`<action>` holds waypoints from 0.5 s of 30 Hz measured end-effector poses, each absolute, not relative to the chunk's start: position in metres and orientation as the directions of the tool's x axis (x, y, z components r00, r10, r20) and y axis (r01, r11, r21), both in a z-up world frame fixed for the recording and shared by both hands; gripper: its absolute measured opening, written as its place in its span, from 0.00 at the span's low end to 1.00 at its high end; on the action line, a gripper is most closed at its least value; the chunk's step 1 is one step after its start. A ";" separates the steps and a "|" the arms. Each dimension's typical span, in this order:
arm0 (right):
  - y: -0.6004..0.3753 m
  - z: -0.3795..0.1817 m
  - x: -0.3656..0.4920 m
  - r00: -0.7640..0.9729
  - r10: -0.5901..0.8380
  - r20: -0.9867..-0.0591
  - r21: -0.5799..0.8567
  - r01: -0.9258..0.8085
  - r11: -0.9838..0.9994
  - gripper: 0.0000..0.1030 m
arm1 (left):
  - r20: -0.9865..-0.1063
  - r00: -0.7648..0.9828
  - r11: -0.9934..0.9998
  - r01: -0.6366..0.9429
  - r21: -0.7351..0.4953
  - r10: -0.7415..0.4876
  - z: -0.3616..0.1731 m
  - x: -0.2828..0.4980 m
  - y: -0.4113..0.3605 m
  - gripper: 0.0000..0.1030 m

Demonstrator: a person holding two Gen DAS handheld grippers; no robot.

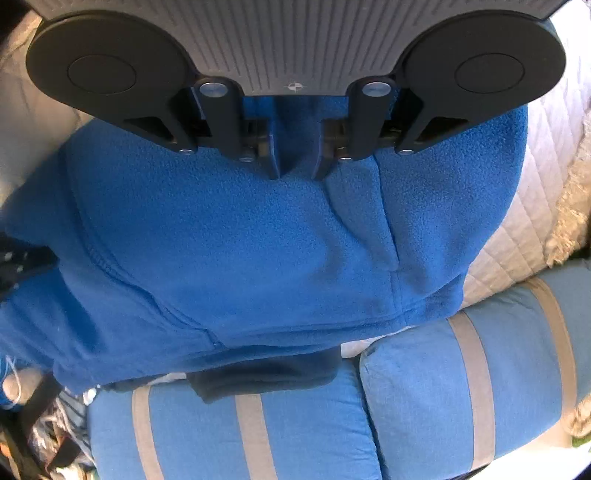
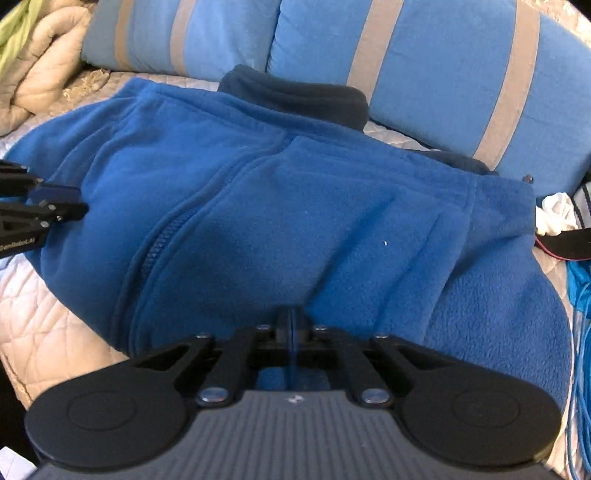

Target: Fold clothes

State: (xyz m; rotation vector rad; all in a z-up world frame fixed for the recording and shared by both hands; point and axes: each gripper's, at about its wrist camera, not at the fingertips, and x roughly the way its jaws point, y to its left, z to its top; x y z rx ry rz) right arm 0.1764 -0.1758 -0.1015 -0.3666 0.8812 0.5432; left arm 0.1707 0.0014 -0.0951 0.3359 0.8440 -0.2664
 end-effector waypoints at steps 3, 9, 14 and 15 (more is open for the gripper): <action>-0.180 -0.097 0.172 0.526 0.316 -0.789 -0.089 -0.608 0.789 0.14 | -0.732 0.676 0.930 0.320 0.183 -0.088 -0.070 0.161 0.009 0.13; -0.220 -0.036 0.146 0.680 0.345 -0.647 -0.150 -0.557 0.817 0.22 | -0.681 0.732 0.939 0.249 0.237 -0.022 -0.038 0.145 0.037 0.13; -0.256 -0.045 0.171 0.676 0.249 -0.694 -0.140 -0.466 0.874 0.22 | -0.759 0.645 0.955 0.164 0.245 0.084 -0.075 0.178 0.063 0.12; -0.260 -0.055 0.177 0.657 0.243 -0.714 -0.128 -0.463 0.877 0.22 | -0.773 0.630 0.964 0.153 0.219 0.075 -0.079 0.184 0.067 0.12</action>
